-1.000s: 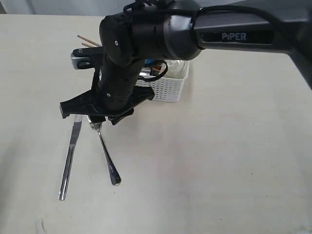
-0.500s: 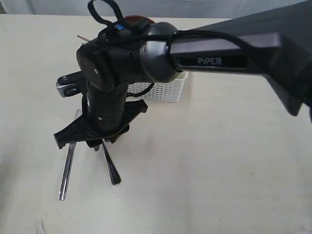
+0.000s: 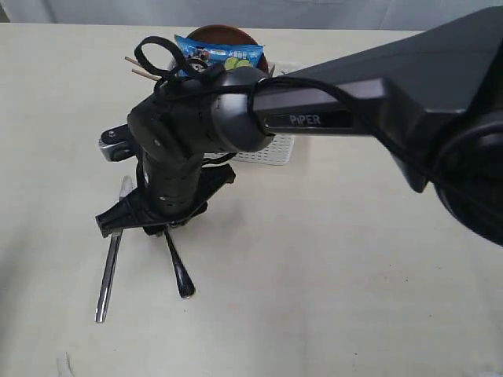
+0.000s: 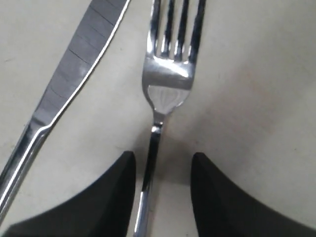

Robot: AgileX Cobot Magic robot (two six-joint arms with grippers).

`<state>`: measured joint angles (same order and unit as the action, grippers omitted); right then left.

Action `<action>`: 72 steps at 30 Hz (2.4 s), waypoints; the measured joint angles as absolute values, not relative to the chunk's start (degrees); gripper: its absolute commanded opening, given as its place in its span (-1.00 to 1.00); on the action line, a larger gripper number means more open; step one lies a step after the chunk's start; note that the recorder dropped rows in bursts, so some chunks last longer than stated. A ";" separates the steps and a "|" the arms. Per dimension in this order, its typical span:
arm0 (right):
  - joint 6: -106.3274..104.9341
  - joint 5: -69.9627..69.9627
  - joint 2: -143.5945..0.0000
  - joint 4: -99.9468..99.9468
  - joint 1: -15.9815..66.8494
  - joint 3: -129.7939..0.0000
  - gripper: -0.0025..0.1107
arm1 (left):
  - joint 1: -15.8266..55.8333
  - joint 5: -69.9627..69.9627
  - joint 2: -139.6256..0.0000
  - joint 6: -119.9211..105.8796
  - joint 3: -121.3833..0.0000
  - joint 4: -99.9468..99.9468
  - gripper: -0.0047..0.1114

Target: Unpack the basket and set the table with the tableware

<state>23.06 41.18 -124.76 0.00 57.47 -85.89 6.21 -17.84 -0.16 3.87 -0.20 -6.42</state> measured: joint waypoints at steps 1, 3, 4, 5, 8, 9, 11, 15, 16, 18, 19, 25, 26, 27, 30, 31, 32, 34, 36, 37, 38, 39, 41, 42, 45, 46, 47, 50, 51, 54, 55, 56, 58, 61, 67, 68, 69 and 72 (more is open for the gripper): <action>23.35 41.08 -124.76 0.39 57.47 -85.89 -0.46 | 6.21 -17.84 -0.16 3.87 -0.20 -6.42 -0.92; 23.59 41.08 -124.76 0.77 57.47 -85.89 -0.70 | 6.21 -17.84 -0.16 3.87 -0.20 -6.42 -0.92; 23.76 41.08 -124.76 0.88 57.47 -85.89 -0.89 | 6.21 -17.84 -0.16 3.87 -0.20 -6.42 -0.92; 23.76 41.08 -124.76 0.88 57.47 -85.89 -0.96 | 6.21 -17.84 -0.16 3.87 -0.20 -6.42 -0.92; 24.39 41.08 -124.76 0.67 57.47 -85.89 -0.96 | 6.21 -17.84 -0.16 3.87 -0.20 -6.42 -0.92; 24.99 41.20 -124.76 0.54 57.47 -85.89 -0.96 | 6.21 -17.84 -0.16 3.87 -0.20 -6.42 -0.92; 27.47 41.89 -124.63 0.00 57.47 -85.89 -0.96 | 6.21 -17.84 -0.16 3.87 -0.20 -6.42 -0.92; 34.02 45.29 -123.86 -0.84 57.11 -85.89 -0.96 | 6.21 -17.84 -0.16 3.87 -0.20 -6.42 -0.92; 35.78 46.29 -123.62 -1.13 57.11 -85.89 -0.96 | 6.21 -17.84 -0.16 3.87 -0.20 -6.42 -0.92; 38.45 47.31 -123.20 -2.54 57.11 -85.89 -0.96 | 6.21 -17.84 -0.16 3.87 -0.20 -6.42 -0.92; 39.49 47.40 -123.09 -3.46 57.11 -85.89 -0.96 | 6.21 -17.84 -0.16 3.87 -0.20 -6.42 -0.92; 42.03 44.24 -122.88 -7.04 58.67 -85.89 -0.96 | 6.21 -17.84 -0.16 3.87 -0.20 -6.42 -0.92; 42.18 43.50 -122.88 -7.16 59.09 -85.89 -0.96 | 6.21 -17.84 -0.16 3.87 -0.20 -6.42 -0.92; 42.36 43.00 -122.88 -7.16 59.62 -85.89 -0.96 | 6.21 -17.84 -0.16 3.87 -0.20 -6.42 -0.92; 43.17 42.67 -123.00 -7.76 60.28 -85.89 -0.96 | 6.21 -17.84 -0.16 3.87 -0.20 -6.42 -0.92; 43.45 42.67 -123.10 -7.76 60.28 -85.89 -0.96 | 6.21 -17.84 -0.16 3.87 -0.20 -6.42 -0.92; 43.58 42.67 -123.23 -7.76 60.28 -85.89 -0.96 | 6.21 -17.84 -0.16 3.87 -0.20 -6.42 -0.92; 44.08 42.56 -123.32 -7.76 60.28 -85.89 -0.96 | 6.21 -17.84 -0.16 3.87 -0.20 -6.42 -0.92; 44.81 42.43 -123.32 -7.76 60.28 -85.89 -0.96 | 6.21 -17.84 -0.16 3.87 -0.20 -6.42 -0.92; 44.94 42.19 -123.32 -7.76 60.28 -85.89 -0.96 | 6.21 -17.84 -0.16 3.87 -0.20 -6.42 -0.92; 45.06 41.94 -123.32 -7.76 60.28 -85.89 -0.96 | 6.21 -17.84 -0.16 3.87 -0.20 -6.42 -0.92; 45.06 41.57 -123.32 -7.76 60.28 -85.89 -0.96 | 6.21 -17.84 -0.16 3.87 -0.20 -6.42 -0.92; 45.20 41.19 -123.32 -7.76 60.28 -85.89 -0.96 | 6.21 -17.84 -0.16 3.87 -0.20 -6.42 -0.92; 45.20 41.06 -123.32 -7.76 60.28 -85.89 -0.96 | 6.21 -17.84 -0.16 3.87 -0.20 -6.42 -0.92; 45.20 41.06 -123.32 -7.76 60.28 -85.89 -0.96 | 6.21 -17.84 -0.16 3.87 -0.20 -6.42 -0.92; 45.20 41.06 -123.32 -7.76 60.28 -85.89 -0.96 | 6.21 -17.84 -0.16 3.87 -0.20 -6.42 -0.92; 45.20 41.06 -123.32 -7.76 60.28 -85.89 -0.96 | 6.21 -17.84 -0.16 3.87 -0.20 -6.42 -0.92; 45.20 40.91 -123.32 -8.37 60.30 -85.89 -0.96 | 6.21 -17.84 -0.16 3.87 -0.20 -6.42 -0.92; 45.20 40.59 -123.35 -8.66 60.39 -85.89 -0.96 | 6.21 -17.84 -0.16 3.87 -0.20 -6.42 -0.92; 45.20 40.06 -123.86 -9.40 60.78 -85.89 -0.96 | 6.21 -17.84 -0.16 3.87 -0.20 -6.42 -0.92; 45.20 39.90 -124.13 -9.49 60.95 -85.89 -0.96 | 6.21 -17.84 -0.16 3.87 -0.20 -6.42 -0.92; 45.07 39.62 -124.29 -9.63 61.14 -85.89 -0.96 | 6.21 -17.84 -0.16 3.87 -0.20 -6.42 -0.92; 44.97 39.24 -124.67 -9.72 61.17 -85.89 -0.96 | 6.21 -17.84 -0.16 3.87 -0.20 -6.42 -0.92; 44.26 39.26 -124.77 -9.75 61.30 -85.89 -0.96 | 6.21 -17.84 -0.16 3.87 -0.20 -6.42 -0.92; 43.86 38.78 -124.77 -9.75 61.30 -85.89 -0.96 | 6.21 -17.84 -0.16 3.87 -0.20 -6.42 -0.92; 43.75 38.67 -124.77 -9.75 61.30 -85.89 -0.96 | 6.21 -17.84 -0.16 3.87 -0.20 -6.42 -0.92; 43.75 38.47 -124.77 -9.75 61.18 -85.89 -0.96 | 6.21 -17.84 -0.16 3.87 -0.20 -6.42 -0.92; 43.75 38.46 -124.77 -9.99 60.32 -85.89 -0.96 | 6.21 -17.84 -0.16 3.87 -0.20 -6.42 -0.92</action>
